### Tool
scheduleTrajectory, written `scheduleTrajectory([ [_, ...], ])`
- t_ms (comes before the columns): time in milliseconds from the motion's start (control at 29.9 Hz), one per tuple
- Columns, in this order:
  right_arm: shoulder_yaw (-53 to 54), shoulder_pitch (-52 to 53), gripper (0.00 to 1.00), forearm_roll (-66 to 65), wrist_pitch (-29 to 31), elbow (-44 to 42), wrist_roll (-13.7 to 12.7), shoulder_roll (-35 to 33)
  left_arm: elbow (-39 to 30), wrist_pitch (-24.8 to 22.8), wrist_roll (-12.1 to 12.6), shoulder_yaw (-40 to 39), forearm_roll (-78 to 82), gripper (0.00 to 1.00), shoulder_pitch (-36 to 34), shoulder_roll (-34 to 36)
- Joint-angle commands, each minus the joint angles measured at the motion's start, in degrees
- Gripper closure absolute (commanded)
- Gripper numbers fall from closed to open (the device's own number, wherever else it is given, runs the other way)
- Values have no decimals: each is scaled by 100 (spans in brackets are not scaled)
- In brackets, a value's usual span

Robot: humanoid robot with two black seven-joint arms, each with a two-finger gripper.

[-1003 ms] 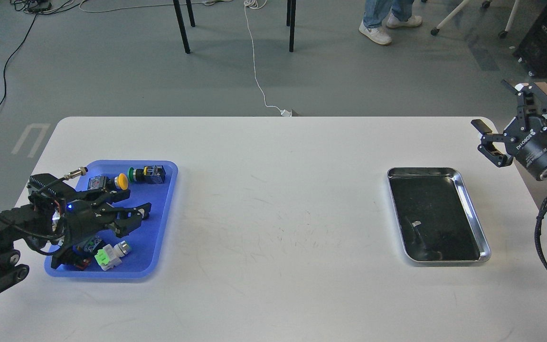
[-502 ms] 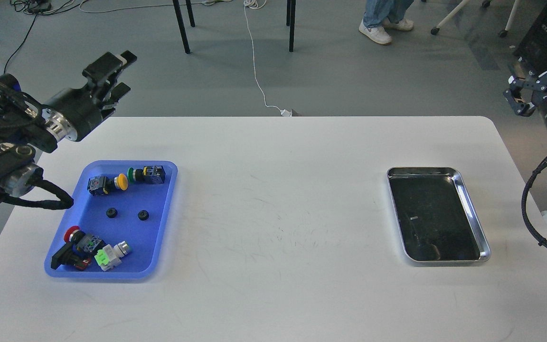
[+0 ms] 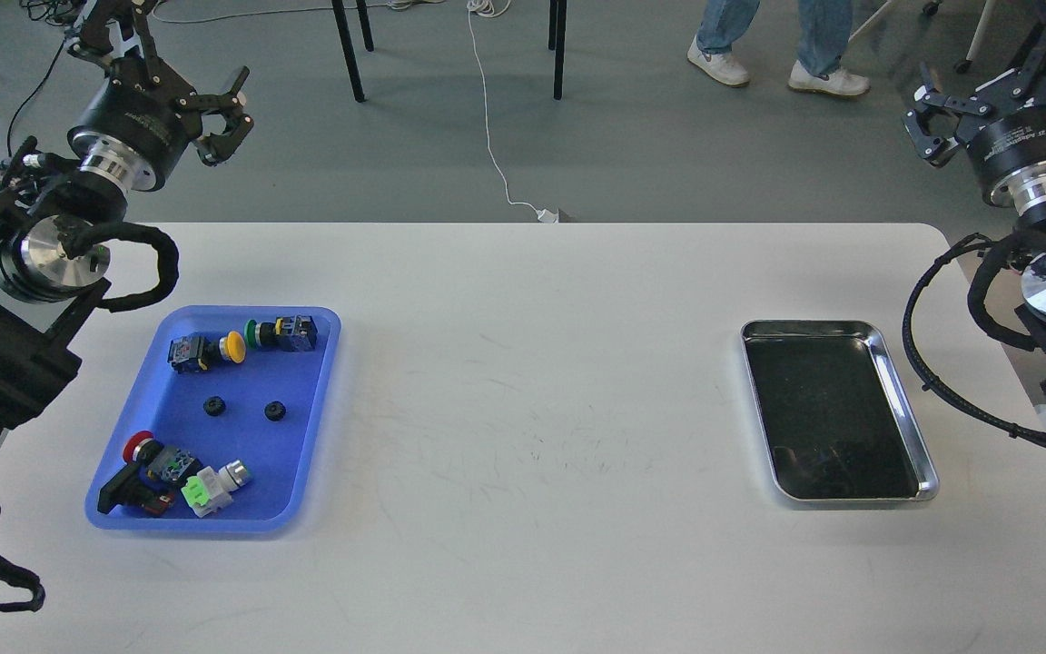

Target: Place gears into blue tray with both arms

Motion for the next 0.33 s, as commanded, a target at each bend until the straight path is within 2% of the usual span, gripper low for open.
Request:
scheduleTrajectory([
  [0, 228, 148, 1, 56, 35, -577, -302, 420, 539, -174, 52, -149, -92, 2, 4, -289],
  [100, 264, 139, 1, 56, 35, -692, -338, 544, 654, -324, 52, -140, -110, 2, 48, -482],
  [301, 27, 166, 1, 39, 27, -876, -355, 676, 602, -271, 0, -140, -118, 2, 250, -641],
])
